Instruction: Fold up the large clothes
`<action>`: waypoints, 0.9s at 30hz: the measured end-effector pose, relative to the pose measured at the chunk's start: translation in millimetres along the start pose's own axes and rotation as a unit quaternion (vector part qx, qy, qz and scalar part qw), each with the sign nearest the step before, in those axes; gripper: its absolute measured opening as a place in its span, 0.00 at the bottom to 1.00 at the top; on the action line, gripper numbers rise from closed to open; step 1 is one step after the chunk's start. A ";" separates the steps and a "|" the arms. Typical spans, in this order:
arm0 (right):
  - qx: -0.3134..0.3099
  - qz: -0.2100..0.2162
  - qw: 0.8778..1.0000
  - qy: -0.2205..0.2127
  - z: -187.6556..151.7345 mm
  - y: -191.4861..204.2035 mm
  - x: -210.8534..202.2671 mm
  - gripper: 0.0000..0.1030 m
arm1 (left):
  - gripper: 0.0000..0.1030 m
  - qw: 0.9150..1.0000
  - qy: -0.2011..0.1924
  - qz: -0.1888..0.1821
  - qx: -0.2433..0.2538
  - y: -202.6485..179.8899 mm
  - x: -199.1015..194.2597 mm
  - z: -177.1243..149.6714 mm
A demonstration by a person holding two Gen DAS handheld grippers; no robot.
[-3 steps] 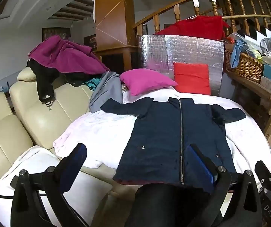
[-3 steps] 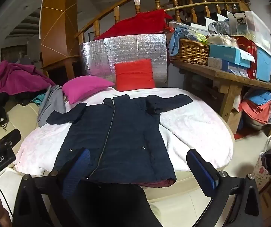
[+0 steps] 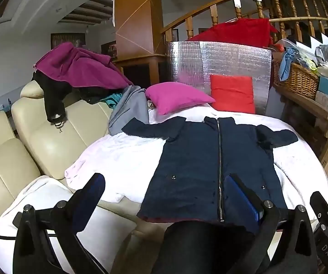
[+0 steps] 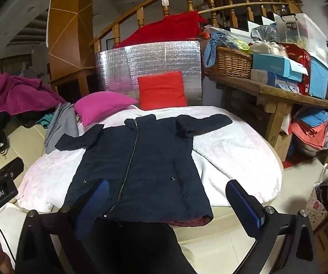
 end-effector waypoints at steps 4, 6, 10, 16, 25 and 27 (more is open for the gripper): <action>0.011 -0.001 1.000 0.012 2.3 -0.6 4.1 1.00 | 1.00 1.000 0.004 0.000 -0.003 4.0 -0.5 -1.4; 0.014 0.000 1.000 0.013 1.7 -3.8 7.5 1.00 | 1.00 1.000 0.002 0.001 -0.003 6.3 -2.5 -2.5; 0.016 0.001 1.000 0.010 -1.4 -5.4 8.7 1.00 | 1.00 1.000 0.002 0.003 -0.001 3.6 -2.8 -0.5; 0.017 -0.001 1.000 0.012 -0.5 -5.8 9.3 1.00 | 1.00 1.000 0.003 0.002 0.000 3.3 -2.5 -0.5; 0.016 -0.002 1.000 0.014 -1.2 -4.6 11.1 1.00 | 1.00 1.000 0.005 0.002 -0.002 3.9 -2.0 -1.7; 0.015 -0.001 1.000 0.015 -1.5 -4.5 11.3 1.00 | 1.00 1.000 0.005 0.002 -0.001 4.7 -2.2 -1.2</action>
Point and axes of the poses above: each gripper's, at about its wrist camera, not at the fingertips, and x roughly the way its jaws point, y to its left, z to its top, the point moved 4 cm from there along x, roughly the way its jaws point, and after that the axes turned 8 degrees about x, right-handed, at the moved point
